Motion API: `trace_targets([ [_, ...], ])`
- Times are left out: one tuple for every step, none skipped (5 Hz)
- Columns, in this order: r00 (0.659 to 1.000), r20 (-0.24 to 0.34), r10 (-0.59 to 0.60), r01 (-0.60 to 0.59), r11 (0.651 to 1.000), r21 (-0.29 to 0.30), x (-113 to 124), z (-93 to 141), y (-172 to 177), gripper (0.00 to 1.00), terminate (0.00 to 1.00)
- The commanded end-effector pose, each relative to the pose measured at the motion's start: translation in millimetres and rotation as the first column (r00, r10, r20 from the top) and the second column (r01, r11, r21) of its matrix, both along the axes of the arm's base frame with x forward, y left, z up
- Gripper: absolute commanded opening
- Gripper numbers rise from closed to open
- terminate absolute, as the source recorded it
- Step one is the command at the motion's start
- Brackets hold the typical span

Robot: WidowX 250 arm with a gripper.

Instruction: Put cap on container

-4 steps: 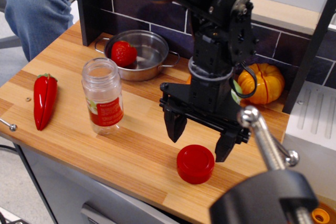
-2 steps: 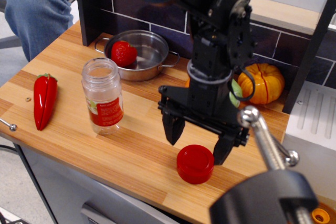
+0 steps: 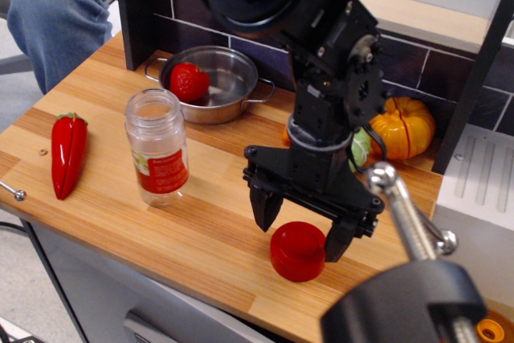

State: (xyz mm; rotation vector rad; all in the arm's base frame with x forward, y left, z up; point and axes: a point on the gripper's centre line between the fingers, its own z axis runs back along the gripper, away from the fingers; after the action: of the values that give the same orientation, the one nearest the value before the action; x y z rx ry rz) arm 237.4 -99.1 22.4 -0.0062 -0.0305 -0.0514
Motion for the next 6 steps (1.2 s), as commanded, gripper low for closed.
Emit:
trace_targets([
  [0.999,0.034,-0.01,0.01,1.0,0.008,3.1,-12.0,-4.7,1.0,0.0],
  [1.0,0.024,-0.016,0.015,1.0,0.022,3.7,-18.9,-7.1,1.0,0.0],
  [1.0,0.017,0.004,-0.005,0.999,0.04,3.0,-24.6,-7.9,1.0,0.0],
  [1.0,0.015,0.016,-0.017,0.999,0.031,5.0,-1.6,-6.2,0.0,0.0],
  [0.999,0.012,-0.034,0.033,0.999,0.037,7.6,34.6,22.2,0.0,0.0],
  [0.997,-0.033,-0.075,0.076,0.996,0.037,14.9,67.9,39.1,0.0,0.0],
])
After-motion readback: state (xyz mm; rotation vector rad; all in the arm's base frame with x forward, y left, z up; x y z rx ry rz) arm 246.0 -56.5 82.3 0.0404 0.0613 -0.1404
